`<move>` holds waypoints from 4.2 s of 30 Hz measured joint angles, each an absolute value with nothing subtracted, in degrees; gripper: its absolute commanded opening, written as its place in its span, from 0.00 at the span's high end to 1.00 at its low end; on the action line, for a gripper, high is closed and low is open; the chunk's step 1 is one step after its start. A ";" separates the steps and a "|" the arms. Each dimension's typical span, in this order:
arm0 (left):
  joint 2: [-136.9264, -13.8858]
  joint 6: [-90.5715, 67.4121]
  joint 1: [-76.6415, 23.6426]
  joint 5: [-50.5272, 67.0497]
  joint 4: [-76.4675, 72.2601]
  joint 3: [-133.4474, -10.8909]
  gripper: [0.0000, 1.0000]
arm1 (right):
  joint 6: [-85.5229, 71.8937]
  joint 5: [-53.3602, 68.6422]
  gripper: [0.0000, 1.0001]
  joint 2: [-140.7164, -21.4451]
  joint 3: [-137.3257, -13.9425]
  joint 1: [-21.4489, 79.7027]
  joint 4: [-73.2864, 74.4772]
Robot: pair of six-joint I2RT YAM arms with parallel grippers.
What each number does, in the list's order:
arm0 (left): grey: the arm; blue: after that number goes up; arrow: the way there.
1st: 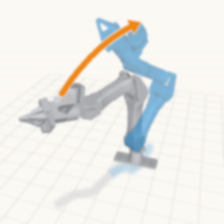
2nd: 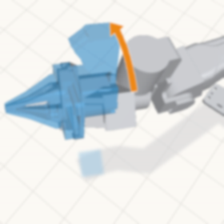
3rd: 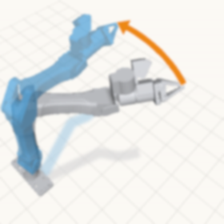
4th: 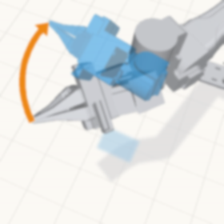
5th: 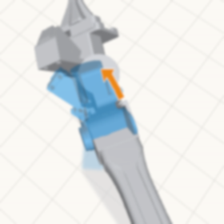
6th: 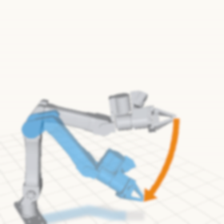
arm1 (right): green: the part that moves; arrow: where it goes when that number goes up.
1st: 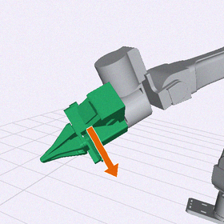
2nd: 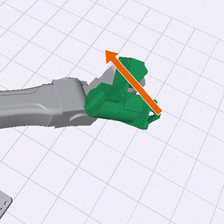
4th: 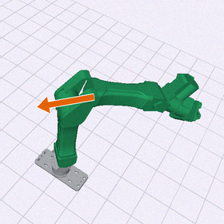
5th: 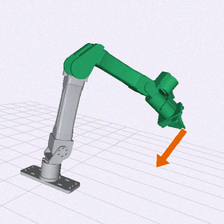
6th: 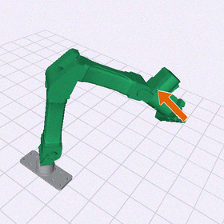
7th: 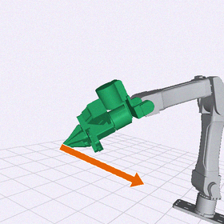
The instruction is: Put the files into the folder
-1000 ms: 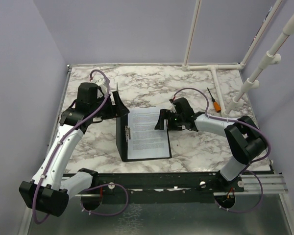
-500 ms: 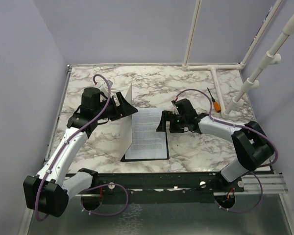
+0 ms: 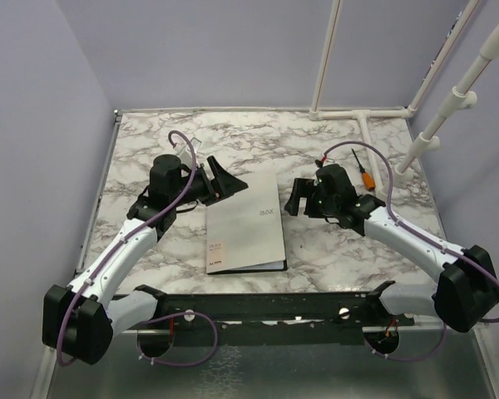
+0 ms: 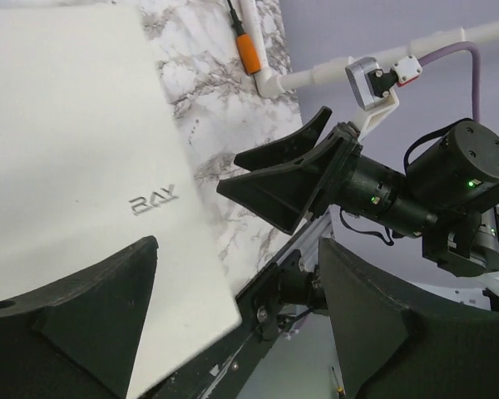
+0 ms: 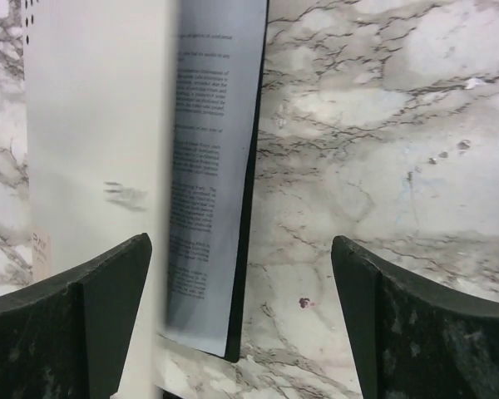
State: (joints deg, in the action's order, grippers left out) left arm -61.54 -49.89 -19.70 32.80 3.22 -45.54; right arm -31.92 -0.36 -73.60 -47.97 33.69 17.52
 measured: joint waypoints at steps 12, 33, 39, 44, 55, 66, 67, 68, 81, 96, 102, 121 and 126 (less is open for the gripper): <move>-62.87 -51.07 -22.63 31.00 -0.10 -45.52 0.16 | -31.00 -8.97 0.06 -66.28 -47.97 33.69 22.39; -64.55 -34.37 -22.63 3.46 26.50 -52.90 0.17 | -30.13 -8.08 0.10 -67.96 -48.56 33.69 23.24; -68.31 -34.13 -22.63 -2.72 27.92 -47.92 0.20 | -29.50 -5.87 0.14 -72.58 -48.71 33.69 22.26; -71.18 -35.05 -22.63 -5.28 27.88 -44.23 0.30 | -29.52 -4.29 0.23 -76.86 -48.71 33.69 20.38; -72.75 -39.99 -22.63 -12.14 25.52 -40.32 0.60 | -29.93 -3.49 0.76 -84.97 -48.82 33.69 17.41; -78.91 -41.36 -22.63 -11.77 20.78 -38.09 0.68 | -30.22 -2.81 0.98 -91.20 -49.69 33.69 14.57; -79.13 -41.34 -22.63 -11.60 20.32 -38.09 0.68 | -30.28 -2.70 0.99 -91.85 -49.84 33.69 14.46; -79.33 -41.34 -22.63 -11.44 19.84 -38.15 0.68 | -30.37 -2.66 1.00 -92.47 -50.04 33.69 14.37; -81.25 -41.30 -22.63 -9.89 16.53 -38.89 0.68 | -30.37 -5.32 0.99 -98.19 -55.11 35.94 15.27; -84.03 -40.49 -25.39 -9.85 15.46 -40.97 0.71 | -30.15 -13.21 0.99 -100.84 -58.98 39.75 18.90; -85.97 -40.14 -27.62 -10.72 15.49 -42.78 0.71 | -29.98 -15.92 0.99 -100.73 -58.98 39.64 19.84; -87.44 -40.03 -28.91 -10.09 15.44 -44.56 0.64 | -29.93 -20.27 0.87 -99.50 -58.96 39.70 23.44; -87.11 -39.59 -29.39 -10.13 18.72 -45.78 0.56 | -29.91 -21.61 0.78 -96.99 -59.20 39.77 25.26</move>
State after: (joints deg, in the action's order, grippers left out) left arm -87.11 -39.59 -29.39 -10.13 18.72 -45.78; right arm -29.91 -21.61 -96.99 -59.20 39.77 25.26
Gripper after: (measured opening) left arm 0.379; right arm 0.167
